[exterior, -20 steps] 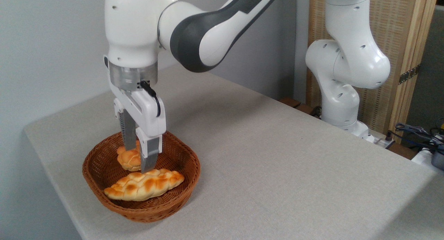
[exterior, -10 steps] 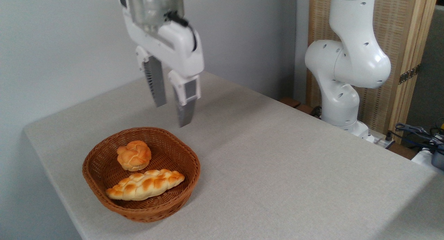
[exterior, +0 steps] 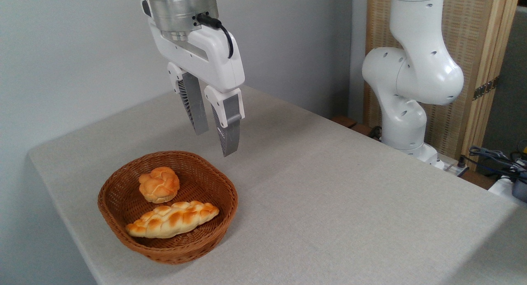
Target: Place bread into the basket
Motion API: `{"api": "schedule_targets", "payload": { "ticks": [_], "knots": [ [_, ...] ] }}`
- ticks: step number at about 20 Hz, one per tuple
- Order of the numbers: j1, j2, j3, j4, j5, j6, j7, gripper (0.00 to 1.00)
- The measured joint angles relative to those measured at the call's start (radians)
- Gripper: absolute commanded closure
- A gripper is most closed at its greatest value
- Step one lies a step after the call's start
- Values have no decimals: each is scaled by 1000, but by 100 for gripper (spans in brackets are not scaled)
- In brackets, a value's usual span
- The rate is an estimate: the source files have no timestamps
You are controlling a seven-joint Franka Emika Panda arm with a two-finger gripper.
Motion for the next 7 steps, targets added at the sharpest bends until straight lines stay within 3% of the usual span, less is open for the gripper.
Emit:
{"api": "schedule_targets", "payload": {
  "ticks": [7],
  "knots": [
    [-1,1,-12,-1,10,0,0,0]
  ]
}}
